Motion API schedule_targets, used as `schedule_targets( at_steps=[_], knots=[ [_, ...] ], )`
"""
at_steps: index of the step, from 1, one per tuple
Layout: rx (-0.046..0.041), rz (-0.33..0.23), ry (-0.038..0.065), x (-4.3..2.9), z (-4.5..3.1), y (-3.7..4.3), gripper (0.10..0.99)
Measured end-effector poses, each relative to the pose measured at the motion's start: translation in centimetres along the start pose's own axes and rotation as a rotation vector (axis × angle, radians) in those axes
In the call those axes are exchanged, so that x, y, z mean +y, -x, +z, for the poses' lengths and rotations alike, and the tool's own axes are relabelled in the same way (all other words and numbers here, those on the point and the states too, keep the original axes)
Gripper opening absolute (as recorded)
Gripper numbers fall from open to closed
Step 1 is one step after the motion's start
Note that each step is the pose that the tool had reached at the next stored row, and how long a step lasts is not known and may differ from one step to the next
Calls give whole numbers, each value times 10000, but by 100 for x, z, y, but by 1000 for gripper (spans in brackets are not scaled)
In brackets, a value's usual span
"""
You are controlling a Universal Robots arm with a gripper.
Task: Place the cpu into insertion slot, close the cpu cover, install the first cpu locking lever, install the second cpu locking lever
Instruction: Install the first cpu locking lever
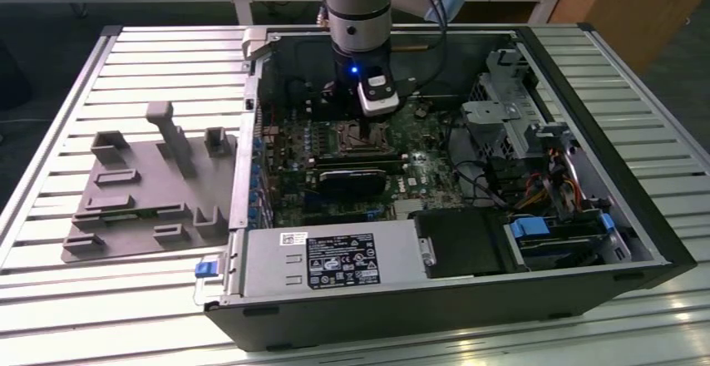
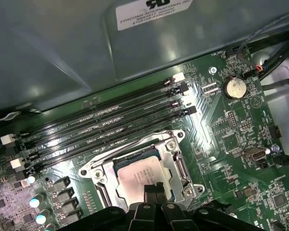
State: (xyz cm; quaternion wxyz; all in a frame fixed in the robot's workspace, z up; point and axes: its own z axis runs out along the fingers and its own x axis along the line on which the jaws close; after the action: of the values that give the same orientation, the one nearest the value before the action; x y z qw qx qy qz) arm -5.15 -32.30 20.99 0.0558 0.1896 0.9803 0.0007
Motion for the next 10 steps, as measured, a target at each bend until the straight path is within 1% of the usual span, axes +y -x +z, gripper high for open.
schedule_targets(
  at_steps=[3,7,10],
  knots=[
    [0,-176,20,0,-3,0,106],
    [-4,-602,62,0,-13,1,106],
    [-10,-795,87,1,-41,5,106]
  ],
)
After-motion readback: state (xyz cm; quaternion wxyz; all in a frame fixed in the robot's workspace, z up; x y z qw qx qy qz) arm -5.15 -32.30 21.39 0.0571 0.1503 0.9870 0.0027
